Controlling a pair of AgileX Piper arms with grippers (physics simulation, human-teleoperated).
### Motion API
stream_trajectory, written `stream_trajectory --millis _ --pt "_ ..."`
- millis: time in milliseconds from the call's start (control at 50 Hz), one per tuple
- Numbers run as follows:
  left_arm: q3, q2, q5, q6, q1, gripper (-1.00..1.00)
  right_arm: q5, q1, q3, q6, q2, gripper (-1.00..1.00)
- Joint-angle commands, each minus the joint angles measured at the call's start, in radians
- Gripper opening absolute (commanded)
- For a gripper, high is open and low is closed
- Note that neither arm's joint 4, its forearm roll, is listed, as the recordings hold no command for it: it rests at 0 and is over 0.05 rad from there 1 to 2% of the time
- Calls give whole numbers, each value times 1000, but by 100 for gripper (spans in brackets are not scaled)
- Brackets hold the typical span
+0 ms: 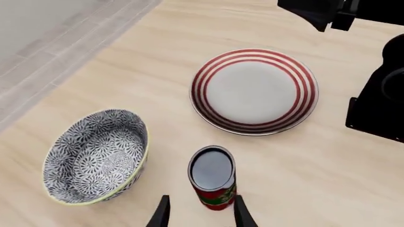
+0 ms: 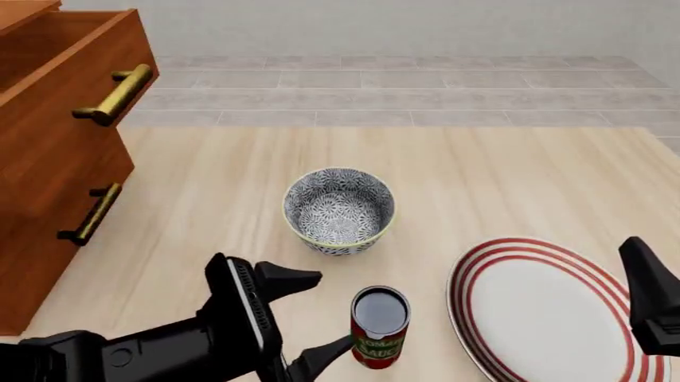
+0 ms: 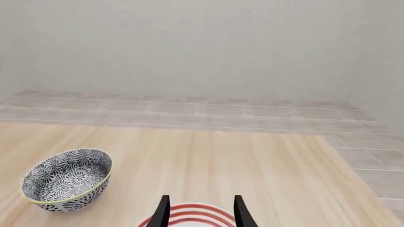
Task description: Put the ketchup in the top drawer of the cabinet.
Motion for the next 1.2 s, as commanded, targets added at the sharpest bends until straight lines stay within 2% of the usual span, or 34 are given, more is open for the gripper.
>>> stream_trajectory --millis 20,540,660,940,960,1180,1200 --pt "-2 85 -50 17 -21 100 1 3 -8 7 2 100" --pt "-23 215 -128 14 -20 100 3 7 -8 8 -4 100" --pt "-23 304 -199 21 -16 100 1 8 -6 9 -4 100" --pt "-49 310 -174 23 -17 100 3 9 -13 10 0 100" --pt "-53 333 -184 64 -24 100 1 9 -10 11 0 100" --pt "-86 338 -161 58 -10 100 3 9 -12 10 2 100" --pt "-91 326 -149 40 -2 100 5 8 -14 10 2 100"
